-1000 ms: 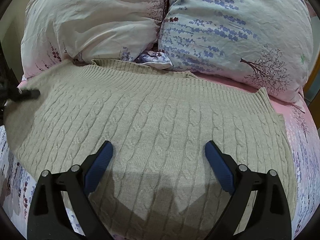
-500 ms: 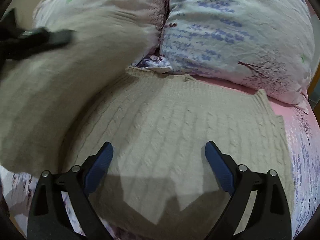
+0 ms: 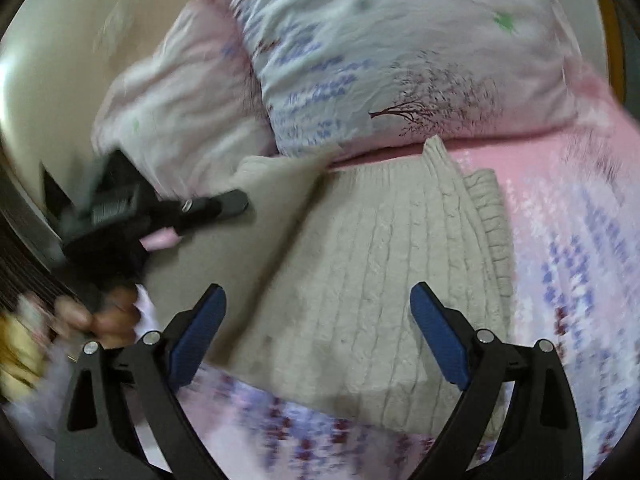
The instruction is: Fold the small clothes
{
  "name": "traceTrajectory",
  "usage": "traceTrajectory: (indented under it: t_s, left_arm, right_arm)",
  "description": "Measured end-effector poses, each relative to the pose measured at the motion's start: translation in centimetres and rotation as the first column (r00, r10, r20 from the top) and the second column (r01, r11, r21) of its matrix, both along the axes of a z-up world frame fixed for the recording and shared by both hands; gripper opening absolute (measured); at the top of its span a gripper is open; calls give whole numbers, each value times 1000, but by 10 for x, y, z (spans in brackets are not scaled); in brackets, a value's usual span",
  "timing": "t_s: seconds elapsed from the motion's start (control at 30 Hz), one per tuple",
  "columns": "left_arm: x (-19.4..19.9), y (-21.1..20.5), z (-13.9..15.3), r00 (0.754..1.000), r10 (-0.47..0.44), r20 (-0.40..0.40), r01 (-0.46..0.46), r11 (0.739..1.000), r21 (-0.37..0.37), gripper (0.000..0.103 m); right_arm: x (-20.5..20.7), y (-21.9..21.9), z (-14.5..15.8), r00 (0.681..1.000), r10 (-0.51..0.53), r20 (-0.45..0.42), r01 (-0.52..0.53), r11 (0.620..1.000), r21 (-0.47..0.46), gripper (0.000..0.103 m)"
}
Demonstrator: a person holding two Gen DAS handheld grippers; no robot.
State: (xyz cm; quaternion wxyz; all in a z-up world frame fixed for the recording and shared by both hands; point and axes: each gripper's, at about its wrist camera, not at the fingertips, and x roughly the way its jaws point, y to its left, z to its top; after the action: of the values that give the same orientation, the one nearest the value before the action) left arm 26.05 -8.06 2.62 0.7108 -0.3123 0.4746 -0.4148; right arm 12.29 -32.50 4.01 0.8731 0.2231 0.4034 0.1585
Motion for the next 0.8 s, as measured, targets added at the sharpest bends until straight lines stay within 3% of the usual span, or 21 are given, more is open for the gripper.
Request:
traceTrajectory:
  t_s: [0.1,0.17,0.23,0.3,0.43,0.63,0.67,0.8]
  left_arm:
    - [-7,9,18,998,-39,44,41,997,-61,85]
    - [-14,26,32,995,-12,101,17,999,-50,91]
    - [-18,50,38,988,59,145,-59,998,-6,93]
    - [-17,74,37,977,145,158,-155,986,56,94]
    - [-12,107,17,966,230,116,-247,954,169,94]
    - [-7,101,-8,977,200,75,-213,935,285,94]
    - [-7,96,-11,980,186,75,-200,935,294,94]
    - [-8,84,-15,983,158,91,-180,925,335,94]
  right_arm:
    - [13,-18,-7,999,4,-53,6,980,199,93]
    - [20,-19,-8,996,21,-85,2,967,254,93]
    - [32,-17,-14,990,31,-136,7,963,269,92]
    - [43,-15,-20,984,29,-177,20,963,270,84]
    - [54,-8,-26,976,41,-214,24,955,296,77]
    - [66,1,-32,963,46,-266,38,953,300,73]
    - [66,1,-32,962,50,-270,35,953,302,64]
    - [69,2,-34,960,52,-275,30,958,285,56]
